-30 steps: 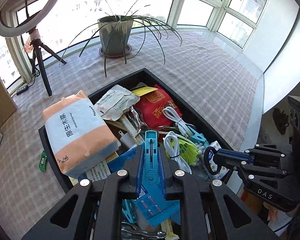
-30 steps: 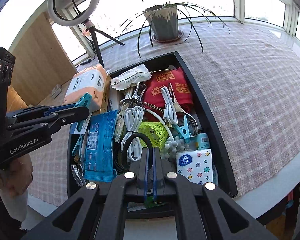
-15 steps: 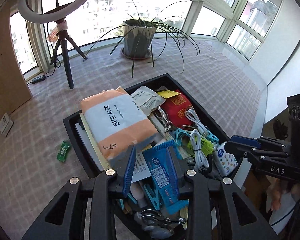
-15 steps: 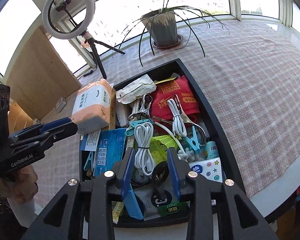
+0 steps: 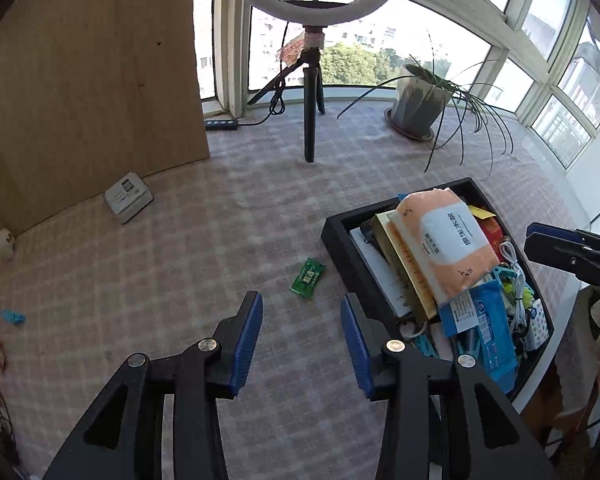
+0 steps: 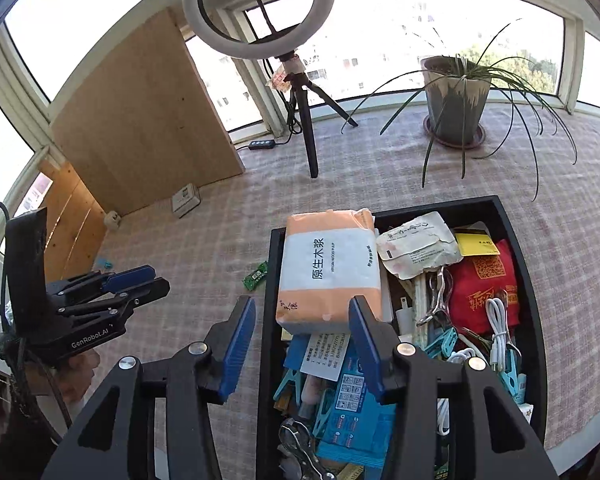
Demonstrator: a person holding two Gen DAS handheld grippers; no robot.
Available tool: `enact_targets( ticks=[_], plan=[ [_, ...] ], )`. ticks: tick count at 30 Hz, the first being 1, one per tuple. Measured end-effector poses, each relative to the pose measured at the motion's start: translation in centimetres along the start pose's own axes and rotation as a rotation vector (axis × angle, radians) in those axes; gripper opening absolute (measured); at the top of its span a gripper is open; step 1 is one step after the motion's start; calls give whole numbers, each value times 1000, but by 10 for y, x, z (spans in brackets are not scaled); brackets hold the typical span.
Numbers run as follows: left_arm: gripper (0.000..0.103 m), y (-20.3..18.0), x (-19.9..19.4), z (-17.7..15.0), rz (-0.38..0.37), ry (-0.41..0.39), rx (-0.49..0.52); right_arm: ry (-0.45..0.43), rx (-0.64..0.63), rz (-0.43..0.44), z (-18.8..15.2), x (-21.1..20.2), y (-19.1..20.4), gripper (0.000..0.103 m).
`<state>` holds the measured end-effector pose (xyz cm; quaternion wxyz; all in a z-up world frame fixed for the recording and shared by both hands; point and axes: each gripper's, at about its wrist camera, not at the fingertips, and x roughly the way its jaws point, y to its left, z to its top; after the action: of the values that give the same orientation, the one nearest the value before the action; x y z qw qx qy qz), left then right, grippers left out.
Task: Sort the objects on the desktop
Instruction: 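Move both open tools toward the white boxed phone case by the wall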
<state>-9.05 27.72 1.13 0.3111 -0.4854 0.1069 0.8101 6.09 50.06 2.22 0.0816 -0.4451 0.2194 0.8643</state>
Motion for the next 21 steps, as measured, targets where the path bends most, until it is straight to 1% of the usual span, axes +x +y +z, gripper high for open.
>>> enact_targets(
  ticks=[3, 5, 7, 9, 12, 18, 21],
  plan=[
    [60, 46, -1, 1, 57, -17, -47, 32, -75, 13, 24, 23, 37, 54],
    [62, 75, 3, 1, 96, -15, -76, 50, -130, 7, 38, 41, 61, 55],
    [66, 104, 6, 1, 117, -15, -114, 78, -174, 26, 54, 63, 84, 56],
    [70, 131, 11, 2, 127, -19, -153, 111, -196, 56, 69, 87, 105, 57],
    [71, 166, 21, 6, 153, -20, -205, 164, -224, 105, 91, 126, 132, 58],
    [71, 218, 54, 15, 179, -7, -295, 207, -305, 116, 124, 202, 179, 58],
    [71, 234, 71, 21, 153, -9, -321, 228, -289, 134, 138, 240, 188, 58]
  ],
)
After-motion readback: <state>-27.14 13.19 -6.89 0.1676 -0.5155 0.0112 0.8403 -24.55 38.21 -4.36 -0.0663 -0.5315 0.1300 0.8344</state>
